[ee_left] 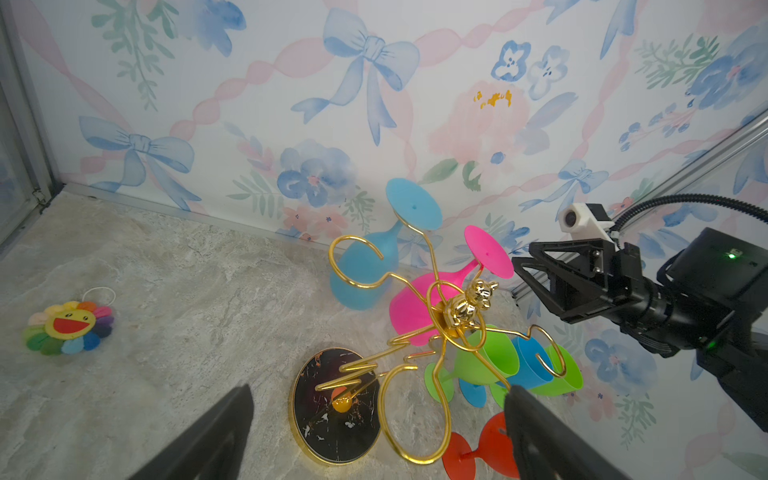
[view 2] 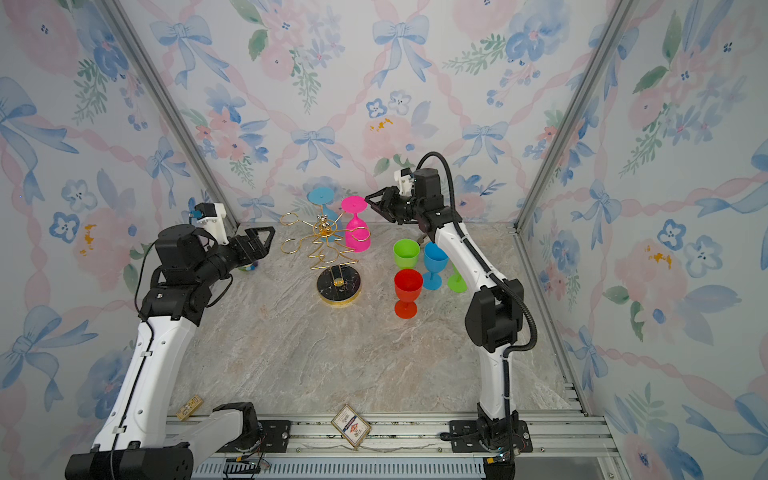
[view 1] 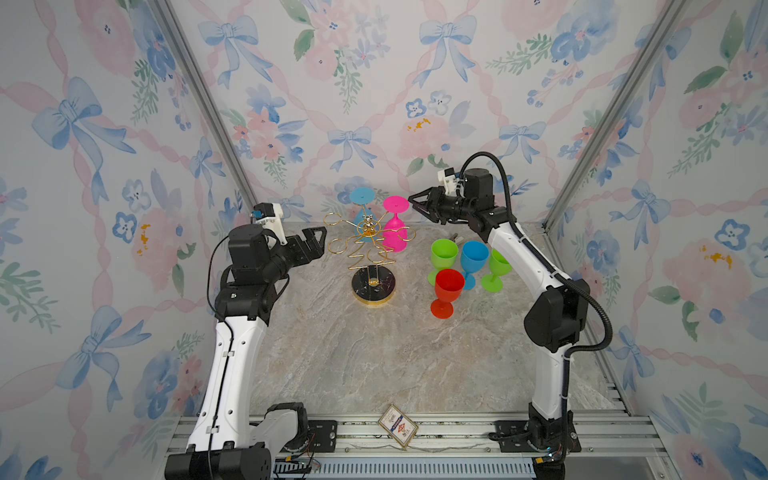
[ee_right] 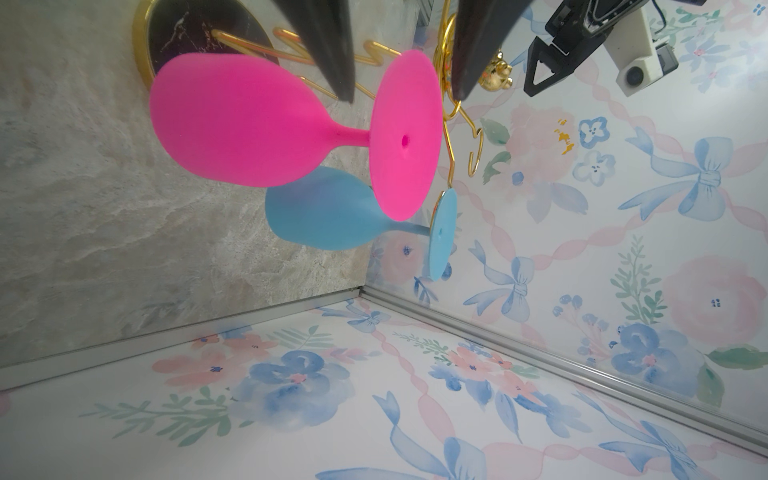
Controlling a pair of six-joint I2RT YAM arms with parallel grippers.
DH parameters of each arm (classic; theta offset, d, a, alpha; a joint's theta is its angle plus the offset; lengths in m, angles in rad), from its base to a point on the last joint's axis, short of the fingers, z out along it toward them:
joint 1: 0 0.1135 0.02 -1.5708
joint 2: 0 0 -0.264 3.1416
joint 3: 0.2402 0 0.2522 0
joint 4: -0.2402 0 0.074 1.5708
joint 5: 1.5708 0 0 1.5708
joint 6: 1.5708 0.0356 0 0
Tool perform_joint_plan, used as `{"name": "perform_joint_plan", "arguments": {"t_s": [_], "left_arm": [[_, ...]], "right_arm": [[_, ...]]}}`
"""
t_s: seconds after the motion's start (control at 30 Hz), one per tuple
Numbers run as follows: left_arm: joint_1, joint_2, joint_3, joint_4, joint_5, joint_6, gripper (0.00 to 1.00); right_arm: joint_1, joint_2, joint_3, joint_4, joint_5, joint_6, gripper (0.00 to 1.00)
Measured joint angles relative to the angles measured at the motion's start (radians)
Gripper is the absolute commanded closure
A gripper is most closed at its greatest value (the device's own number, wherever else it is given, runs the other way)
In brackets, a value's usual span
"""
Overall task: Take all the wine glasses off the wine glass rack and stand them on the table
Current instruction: 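Move the right gripper to the pink glass foot on the rack while left hovers nearby, then close the right gripper on the pink glass's foot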
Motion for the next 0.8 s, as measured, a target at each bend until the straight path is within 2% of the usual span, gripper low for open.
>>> {"name": "perform_joint_plan", "arguments": {"t_s": [0.3, 0.8], "left_arm": [[0.000, -0.089, -0.109, -0.001, -0.007, 0.050, 0.03], [0.000, -0.092, -0.113, 0.000, -0.014, 0.076, 0.03]], "right_arm": [[0.006, 0.074, 0.081, -0.030, -0.003, 0.027, 0.66], [0.015, 0.085, 0.124, -0.031, -0.027, 0.060, 0.74]]}}
